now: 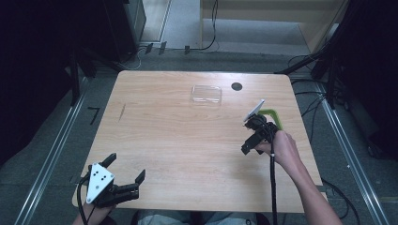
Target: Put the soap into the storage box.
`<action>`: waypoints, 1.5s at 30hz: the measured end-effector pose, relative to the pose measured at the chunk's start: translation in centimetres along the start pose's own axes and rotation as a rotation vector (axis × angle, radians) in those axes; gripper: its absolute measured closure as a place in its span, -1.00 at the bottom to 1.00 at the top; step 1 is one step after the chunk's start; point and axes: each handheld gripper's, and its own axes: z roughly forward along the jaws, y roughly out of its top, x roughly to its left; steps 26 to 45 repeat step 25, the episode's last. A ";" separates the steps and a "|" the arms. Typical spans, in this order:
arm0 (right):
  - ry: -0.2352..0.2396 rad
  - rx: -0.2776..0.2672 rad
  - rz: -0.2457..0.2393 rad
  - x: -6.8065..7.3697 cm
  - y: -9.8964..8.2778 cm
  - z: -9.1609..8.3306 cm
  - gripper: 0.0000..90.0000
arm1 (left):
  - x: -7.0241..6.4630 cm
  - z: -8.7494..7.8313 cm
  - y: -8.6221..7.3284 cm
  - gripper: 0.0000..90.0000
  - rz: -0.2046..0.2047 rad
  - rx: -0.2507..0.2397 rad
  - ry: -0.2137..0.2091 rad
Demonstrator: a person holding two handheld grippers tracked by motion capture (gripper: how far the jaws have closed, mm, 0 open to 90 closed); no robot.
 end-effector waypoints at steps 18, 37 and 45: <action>0.038 0.089 -0.107 4.3 -2.5 3.5 -0.86 | 0.0 0.0 0.0 -1.00 -0.001 -0.002 -0.002; 0.048 0.123 -0.121 5.0 -2.8 4.8 -0.84 | 0.0 0.1 0.0 -1.00 0.004 -0.003 -0.003; 0.048 0.123 -0.121 5.0 -2.8 4.8 -0.84 | 0.0 0.1 0.0 -1.00 0.004 -0.003 -0.003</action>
